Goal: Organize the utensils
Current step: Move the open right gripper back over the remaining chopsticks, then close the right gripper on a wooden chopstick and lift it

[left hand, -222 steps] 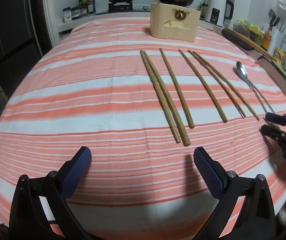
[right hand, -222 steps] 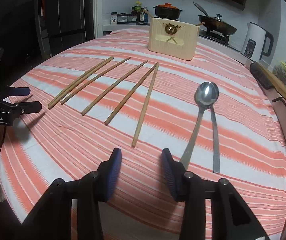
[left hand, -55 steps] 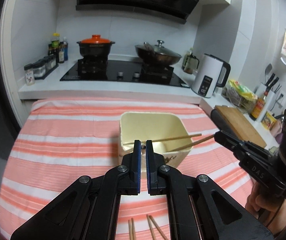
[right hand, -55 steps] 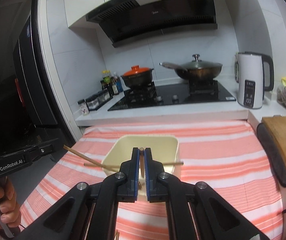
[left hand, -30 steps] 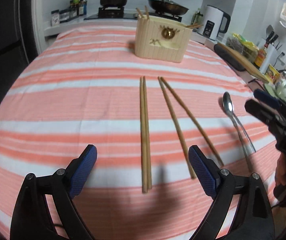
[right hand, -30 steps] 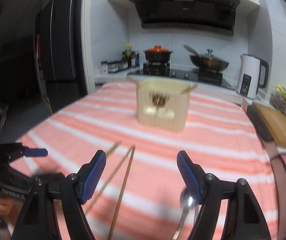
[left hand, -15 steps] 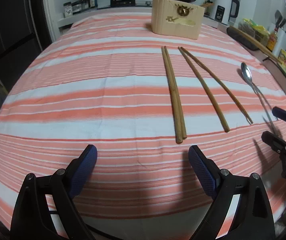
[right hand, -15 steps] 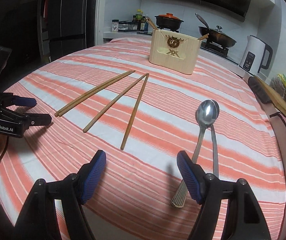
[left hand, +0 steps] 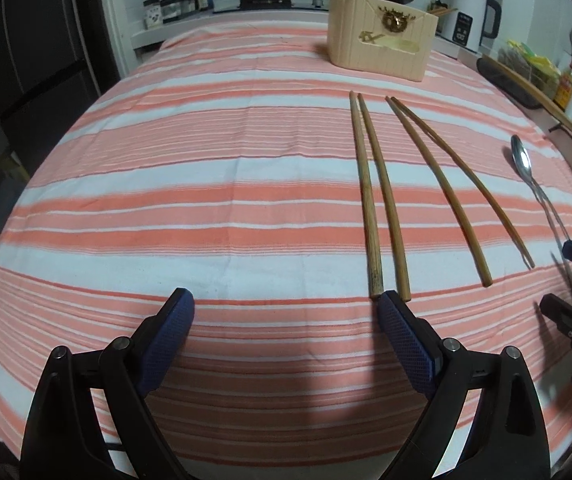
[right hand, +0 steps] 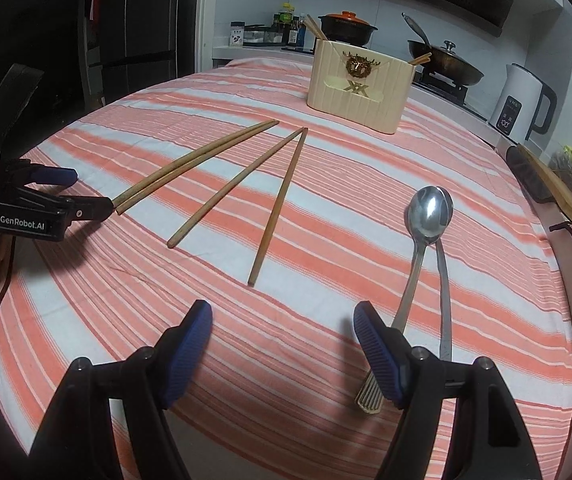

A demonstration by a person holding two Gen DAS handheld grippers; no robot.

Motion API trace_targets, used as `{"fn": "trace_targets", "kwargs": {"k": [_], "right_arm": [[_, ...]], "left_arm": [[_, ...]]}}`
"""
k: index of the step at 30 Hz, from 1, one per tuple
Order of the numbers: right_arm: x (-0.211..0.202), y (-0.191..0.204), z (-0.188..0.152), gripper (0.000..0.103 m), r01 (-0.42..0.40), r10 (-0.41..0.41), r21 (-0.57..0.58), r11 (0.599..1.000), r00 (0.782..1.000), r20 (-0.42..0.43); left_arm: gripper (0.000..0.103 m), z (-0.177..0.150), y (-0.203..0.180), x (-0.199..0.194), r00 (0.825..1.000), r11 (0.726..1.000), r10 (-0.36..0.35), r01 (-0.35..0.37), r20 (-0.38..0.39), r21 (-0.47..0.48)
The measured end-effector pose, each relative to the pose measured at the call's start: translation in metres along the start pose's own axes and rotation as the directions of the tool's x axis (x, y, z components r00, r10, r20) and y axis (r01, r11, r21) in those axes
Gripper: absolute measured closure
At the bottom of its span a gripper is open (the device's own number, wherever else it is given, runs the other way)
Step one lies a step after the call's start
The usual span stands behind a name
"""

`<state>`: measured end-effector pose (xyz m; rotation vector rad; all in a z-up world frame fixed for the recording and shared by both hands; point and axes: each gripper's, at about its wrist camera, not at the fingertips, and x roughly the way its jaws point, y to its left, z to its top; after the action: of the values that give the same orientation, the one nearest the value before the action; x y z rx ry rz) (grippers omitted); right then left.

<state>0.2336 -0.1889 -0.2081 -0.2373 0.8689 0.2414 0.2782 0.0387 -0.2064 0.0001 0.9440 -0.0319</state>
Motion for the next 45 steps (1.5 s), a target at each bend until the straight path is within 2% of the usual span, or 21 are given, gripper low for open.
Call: {"fn": "trace_targets", "kwargs": {"k": [6,8,9,11,14,17,19,20,21,22,25,29,34,35,36,37,38,39,40,45], "right_arm": [[0.002,0.002,0.002,0.029,-0.031,0.031,0.0,1.0,0.999,-0.013],[0.006,0.002,0.003,0.042,-0.052,0.052,0.015,0.999,0.998,-0.032],[0.009,0.0,0.005,0.051,-0.065,0.066,0.033,0.997,0.997,-0.042],[0.013,-0.003,0.009,0.053,-0.086,0.089,0.069,0.994,0.995,-0.051],[0.02,-0.002,0.019,0.059,-0.096,0.101,0.084,0.992,0.993,-0.061],[0.027,0.002,0.027,0.068,-0.099,0.104,0.079,0.992,0.993,-0.061],[0.03,0.003,0.029,0.079,-0.093,0.098,0.084,0.992,0.994,-0.057],[0.031,0.002,0.029,0.085,-0.089,0.094,0.09,0.992,0.994,-0.056],[0.032,0.0,0.03,0.096,-0.08,0.086,0.1,0.992,0.995,-0.057],[0.033,-0.002,0.03,0.097,-0.083,0.09,0.113,0.99,0.994,-0.055],[0.033,-0.008,0.029,0.098,-0.08,0.088,0.142,0.987,0.995,-0.049],[0.03,-0.02,0.026,0.098,-0.029,0.038,0.193,0.981,0.998,-0.046],[0.028,-0.032,0.023,0.097,-0.033,0.044,0.219,0.975,0.998,-0.044],[0.028,-0.032,0.023,0.096,-0.044,0.055,0.221,0.974,0.998,-0.04],[0.027,-0.032,0.022,0.092,-0.051,0.061,0.217,0.975,0.997,-0.041],[0.027,-0.031,0.022,0.088,-0.054,0.063,0.209,0.976,0.997,-0.04],[0.026,-0.03,0.022,0.08,-0.052,0.061,0.2,0.978,0.997,-0.039],[0.025,-0.029,0.021,0.074,-0.049,0.058,0.188,0.981,0.998,-0.039],[0.025,-0.027,0.021,0.072,-0.049,0.057,0.177,0.983,0.998,-0.041],[0.028,-0.027,0.021,0.072,-0.044,0.053,0.168,0.985,0.997,-0.052]], "left_arm": [[0.011,0.0,-0.01,0.0,1.0,0.998,-0.031,0.03,0.006,0.064],[0.014,0.002,-0.013,0.002,0.999,0.996,-0.039,0.038,0.011,0.077],[0.015,0.003,-0.013,0.002,0.999,0.996,-0.041,0.039,0.014,0.082],[0.02,0.007,-0.014,0.004,0.999,0.995,-0.046,0.044,0.016,0.09],[0.035,0.011,-0.019,0.004,0.998,0.992,-0.065,0.062,0.019,0.112],[0.056,0.012,-0.026,0.003,0.996,0.987,-0.082,0.077,0.026,0.14],[0.067,0.012,-0.029,0.003,0.995,0.986,-0.09,0.084,0.033,0.147],[0.078,0.011,-0.03,0.002,0.995,0.985,-0.094,0.087,0.036,0.149],[0.094,0.011,-0.031,0.002,0.994,0.985,-0.098,0.092,0.037,0.146],[0.098,0.012,-0.031,0.002,0.994,0.986,-0.1,0.094,0.037,0.138],[0.098,0.011,-0.028,0.001,0.995,0.991,-0.093,0.088,0.044,0.102],[0.098,0.008,-0.015,-0.002,0.998,0.999,-0.034,0.033,0.06,0.022],[0.094,0.008,-0.008,-0.001,0.998,0.999,-0.047,0.048,0.049,-0.004],[0.087,0.008,-0.008,-0.001,0.998,0.999,-0.051,0.051,0.046,0.002],[0.073,0.008,-0.01,-0.002,0.997,0.998,-0.056,0.056,0.044,0.008],[0.065,0.007,-0.01,-0.003,0.997,0.998,-0.061,0.061,0.043,0.013],[0.052,0.006,-0.01,-0.003,0.997,0.998,-0.059,0.059,0.042,0.017],[0.05,0.005,-0.01,-0.003,0.998,0.998,-0.053,0.052,0.04,0.023],[0.05,0.004,-0.01,-0.003,0.998,0.998,-0.05,0.049,0.042,0.031],[0.05,0.004,-0.008,-0.003,0.998,0.998,-0.054,0.052,0.043,0.045]]}}
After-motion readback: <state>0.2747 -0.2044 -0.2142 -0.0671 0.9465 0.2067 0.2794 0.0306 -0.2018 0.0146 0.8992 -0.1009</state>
